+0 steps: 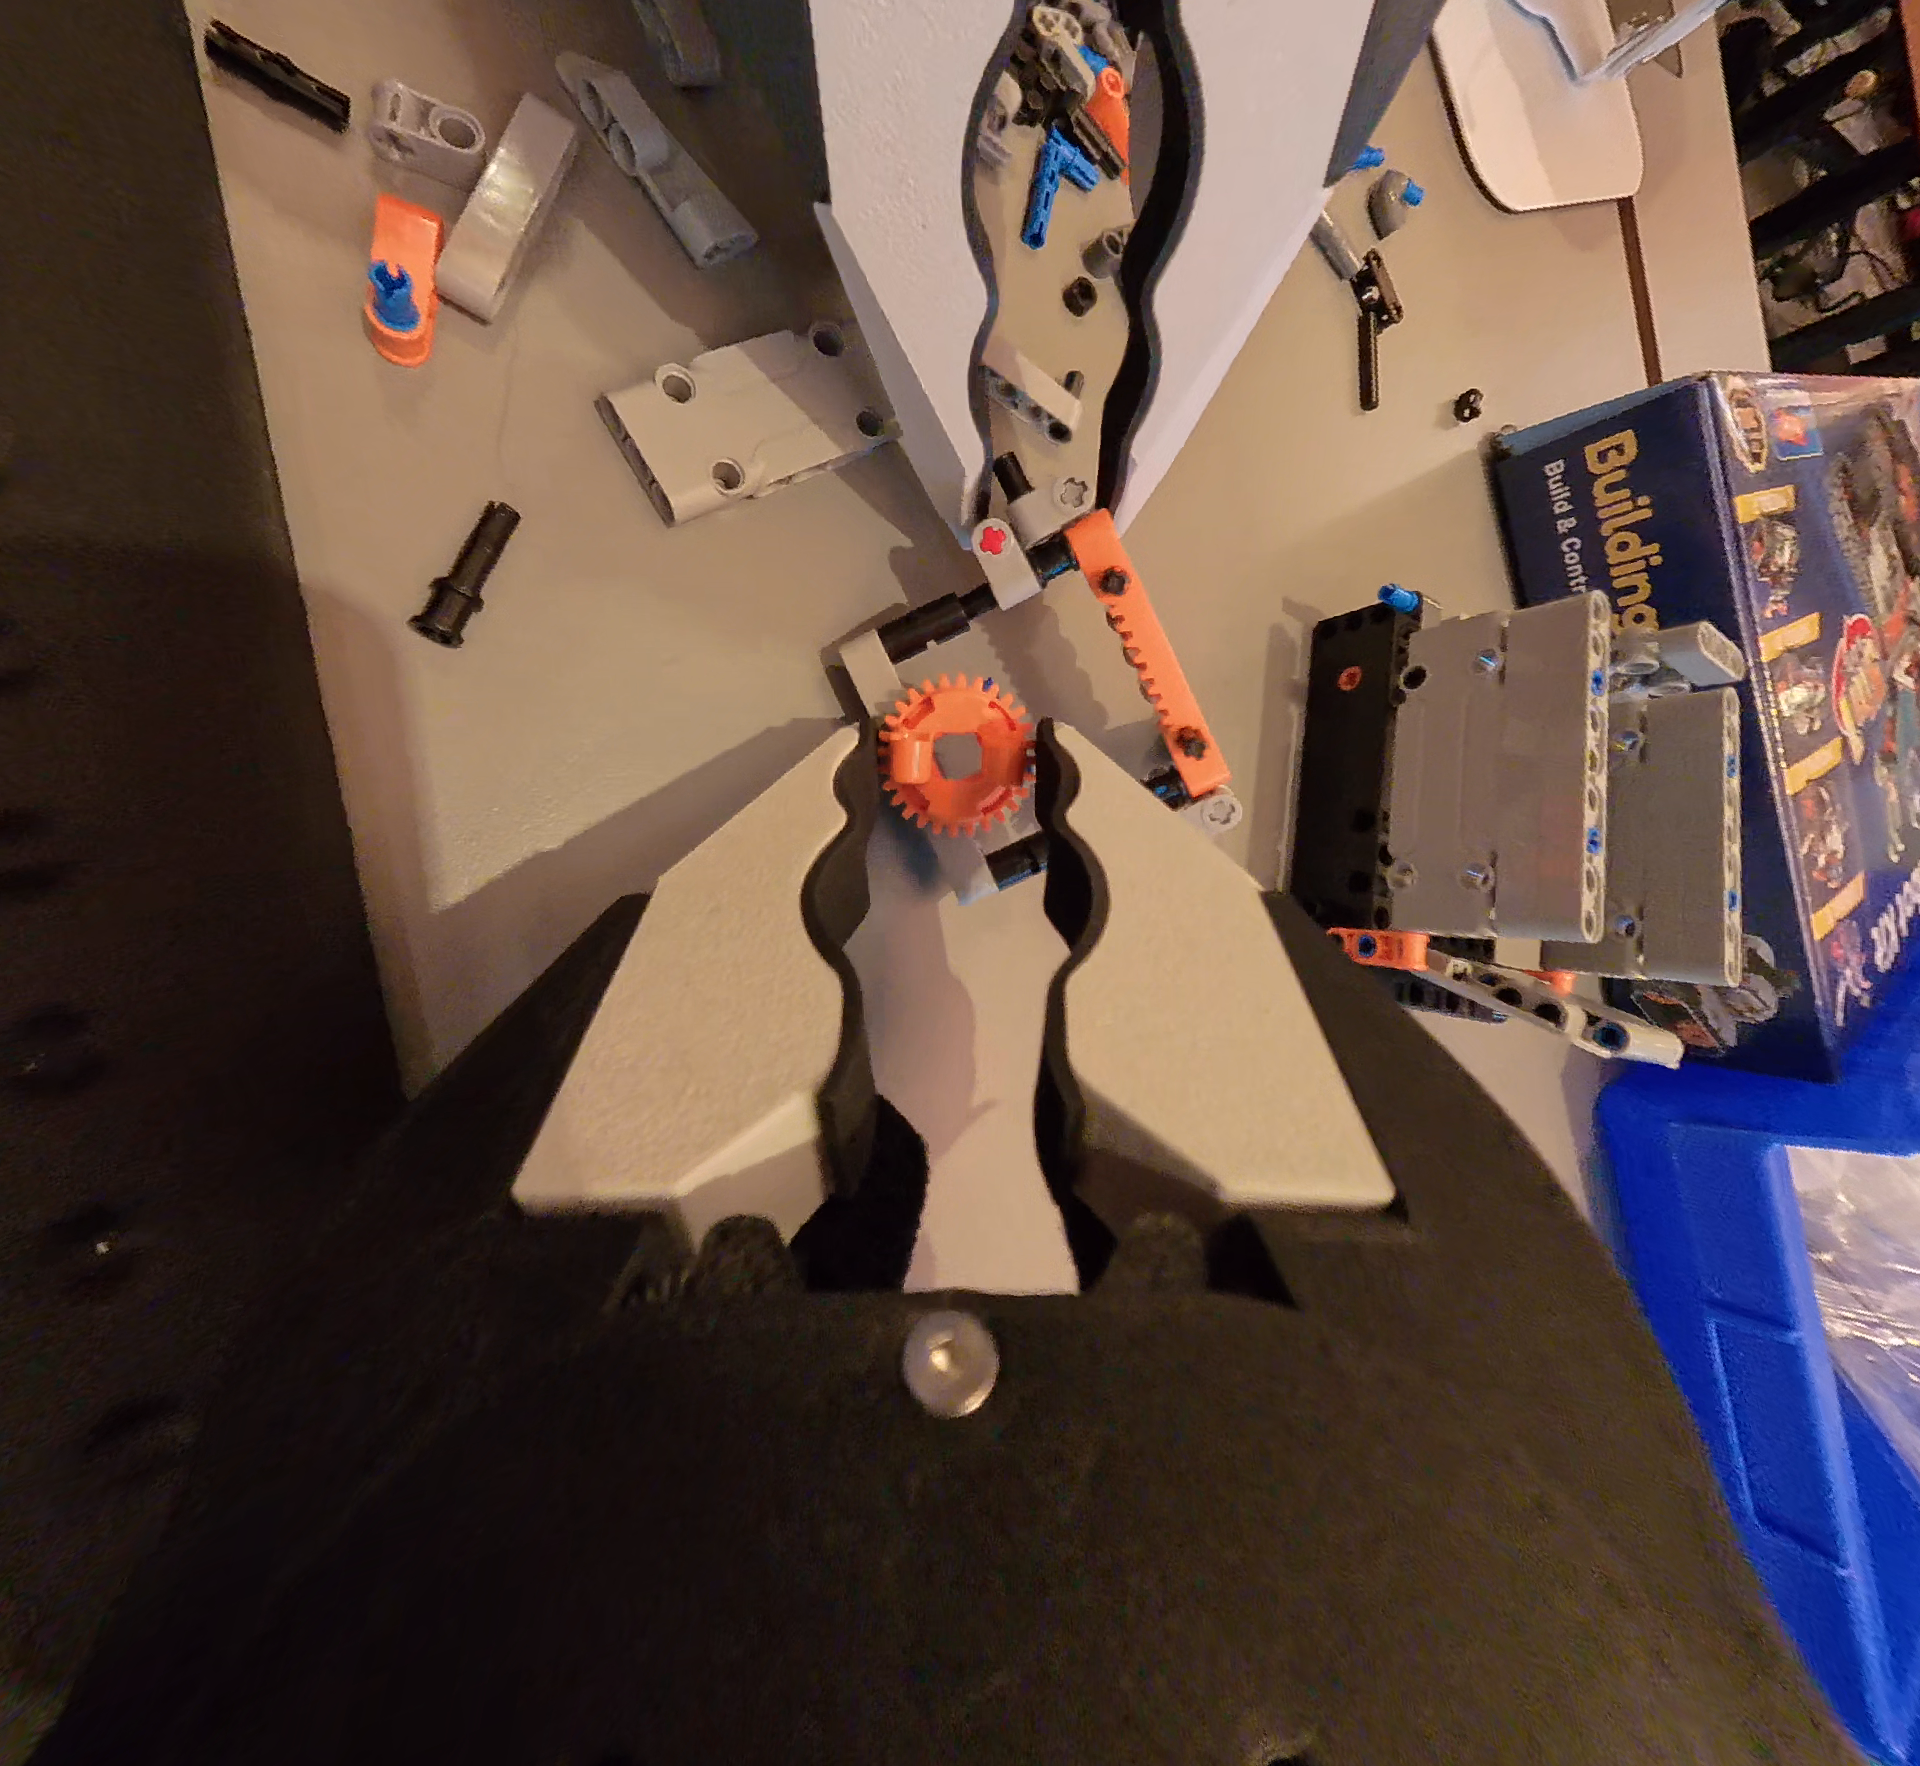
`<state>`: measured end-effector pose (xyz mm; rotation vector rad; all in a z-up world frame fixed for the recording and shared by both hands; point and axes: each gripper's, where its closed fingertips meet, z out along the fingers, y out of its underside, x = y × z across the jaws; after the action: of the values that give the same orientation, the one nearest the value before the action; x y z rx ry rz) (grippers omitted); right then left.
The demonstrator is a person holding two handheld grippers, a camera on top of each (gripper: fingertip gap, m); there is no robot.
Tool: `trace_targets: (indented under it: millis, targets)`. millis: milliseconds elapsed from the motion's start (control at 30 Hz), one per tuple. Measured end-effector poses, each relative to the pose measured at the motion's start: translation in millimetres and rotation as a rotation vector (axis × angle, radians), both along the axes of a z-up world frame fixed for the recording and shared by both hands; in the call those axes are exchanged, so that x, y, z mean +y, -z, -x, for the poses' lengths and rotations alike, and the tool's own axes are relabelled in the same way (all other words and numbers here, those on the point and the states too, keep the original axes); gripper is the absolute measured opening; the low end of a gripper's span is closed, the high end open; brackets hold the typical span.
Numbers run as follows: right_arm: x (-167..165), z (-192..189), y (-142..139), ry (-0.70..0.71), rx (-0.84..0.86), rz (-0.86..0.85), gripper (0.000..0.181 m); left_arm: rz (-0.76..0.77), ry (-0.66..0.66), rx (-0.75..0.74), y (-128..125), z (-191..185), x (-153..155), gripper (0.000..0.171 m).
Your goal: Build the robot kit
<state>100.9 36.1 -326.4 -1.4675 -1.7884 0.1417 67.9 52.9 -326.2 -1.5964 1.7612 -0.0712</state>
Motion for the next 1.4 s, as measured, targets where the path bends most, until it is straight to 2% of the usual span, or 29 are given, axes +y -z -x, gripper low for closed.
trace_targets:
  millis: [767, 1167, 1400]
  targets:
    - [7.5, 0.5, 1.5, 0.054, -0.009, -0.028, 0.028, -0.048, -0.018, 0.039, -0.5, 0.9, 4.9, 0.021]
    - [9.5, -0.5, 0.6, 0.067, -0.004, -0.049, 0.028, -0.04, -0.027, 0.036, -1.7, 3.1, 6.8, 0.042]
    - [10.4, 0.1, 0.3, 0.068, 0.002, -0.047, 0.028, -0.054, 0.013, 0.017, -9.0, -5.7, 3.7, 0.047]
